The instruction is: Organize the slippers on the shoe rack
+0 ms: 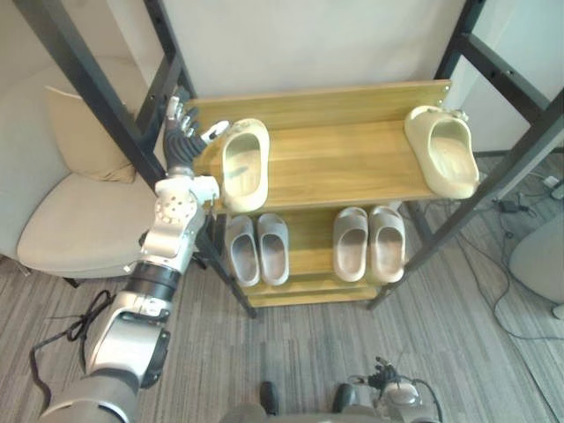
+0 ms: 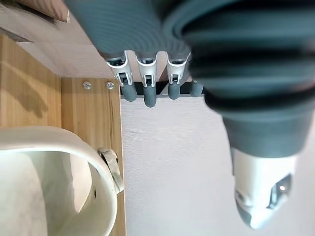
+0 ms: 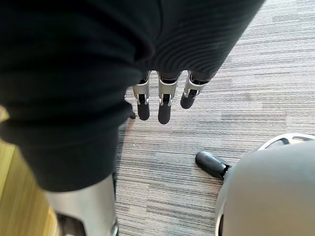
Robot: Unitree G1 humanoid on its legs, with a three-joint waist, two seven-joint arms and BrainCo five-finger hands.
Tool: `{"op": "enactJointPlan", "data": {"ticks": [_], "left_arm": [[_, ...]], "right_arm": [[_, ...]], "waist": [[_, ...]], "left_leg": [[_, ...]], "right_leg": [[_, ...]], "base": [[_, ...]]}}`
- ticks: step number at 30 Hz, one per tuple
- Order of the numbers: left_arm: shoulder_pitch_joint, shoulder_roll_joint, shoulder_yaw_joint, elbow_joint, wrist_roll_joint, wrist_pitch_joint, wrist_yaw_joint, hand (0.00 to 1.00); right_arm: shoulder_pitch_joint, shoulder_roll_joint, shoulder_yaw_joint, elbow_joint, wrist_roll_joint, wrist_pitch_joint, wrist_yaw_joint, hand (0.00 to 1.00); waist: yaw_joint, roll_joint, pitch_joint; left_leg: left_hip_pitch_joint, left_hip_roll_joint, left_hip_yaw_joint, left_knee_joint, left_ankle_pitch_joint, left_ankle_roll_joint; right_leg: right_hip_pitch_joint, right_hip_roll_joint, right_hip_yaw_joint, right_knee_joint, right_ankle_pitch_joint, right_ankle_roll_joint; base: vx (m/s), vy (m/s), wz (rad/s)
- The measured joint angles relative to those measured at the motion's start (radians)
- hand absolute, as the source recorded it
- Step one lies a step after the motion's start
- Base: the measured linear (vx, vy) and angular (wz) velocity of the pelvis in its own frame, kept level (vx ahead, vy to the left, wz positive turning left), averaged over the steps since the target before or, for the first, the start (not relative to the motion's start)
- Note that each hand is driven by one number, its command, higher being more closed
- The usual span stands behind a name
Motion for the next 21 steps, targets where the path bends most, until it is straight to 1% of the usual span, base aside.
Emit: {"op": "enactJointPlan", "data": {"ticks": [7,9,10,11,13,15,19,21], "left_arm": [[-0.064,0.0,-0.049,0.058,0.001,0.015,-0.02,0.0],[-0.116,0.0,-0.055,0.058,0.002,0.016,-0.029,0.0],[-0.126,0.0,-0.055,0.058,0.002,0.016,-0.029,0.0],[-0.162,0.0,-0.056,0.058,0.002,0.016,-0.029,0.0],[-0.171,0.0,-0.058,0.058,0.002,0.016,-0.03,0.0],[-0.174,0.0,-0.059,0.058,0.002,0.017,-0.035,0.0],[-0.185,0.0,-0.059,0.058,0.02,0.017,-0.042,0.0],[-0.211,0.0,-0.058,0.085,0.024,0.018,-0.044,0.0]], "right_arm": [[0.0,0.009,-0.017,0.0,0.0,0.0,0.0,0.0],[0.0,0.007,-0.017,-0.001,0.0,-0.001,0.0,0.0],[-0.003,0.007,-0.017,-0.001,0.0,0.0,0.0,0.0],[-0.011,0.005,-0.018,-0.001,0.0,0.0,0.0,0.0],[-0.014,0.006,-0.025,-0.001,0.001,0.0,0.0,0.0],[-0.017,0.005,-0.03,-0.001,0.001,0.0,0.0,0.0],[-0.017,0.005,-0.031,-0.001,0.001,0.0,0.0,0.0],[-0.017,0.005,-0.031,-0.001,0.001,-0.001,0.0,0.0]], "waist": [[-0.007,0.005,0.006],[-0.017,0.005,0.013],[-0.017,0.006,0.014],[-0.021,0.008,0.023],[-0.026,0.009,0.028],[-0.039,0.009,0.028],[-0.04,0.009,0.029],[-0.039,0.01,0.03]], "left_leg": [[-0.001,-0.001,0.0,0.0,0.0,0.0],[-0.017,-0.002,0.001,0.0,0.0,0.0],[-0.022,-0.002,0.001,0.0,0.001,0.001],[-0.037,-0.004,0.004,0.0,0.009,0.006],[-0.036,-0.006,0.007,0.001,0.009,0.007],[-0.035,-0.009,0.003,0.001,0.009,0.007],[-0.036,-0.012,0.0,0.001,0.008,0.007],[-0.036,-0.014,0.0,0.001,0.006,0.01]], "right_leg": [[-0.003,-0.002,0.0,-0.002,0.0,-0.002],[-0.018,-0.004,0.003,0.001,0.005,0.001],[-0.018,-0.004,0.003,0.002,0.006,0.001],[-0.034,-0.005,0.006,0.002,0.018,0.002],[-0.035,-0.006,0.009,0.002,0.019,0.003],[-0.034,-0.01,0.014,0.002,0.019,0.003],[-0.035,-0.014,0.015,0.002,0.019,0.003],[-0.037,-0.016,0.021,0.002,0.021,0.006]], "base": [[0.0,0.0,0.0],[0.0,0.0,0.0],[0.04,0.031,-0.03],[0.06,0.034,-0.06],[0.06,0.029,-0.05],[0.06,0.028,-0.02],[0.01,0.006,0.0],[-0.03,0.023,-0.01]]}}
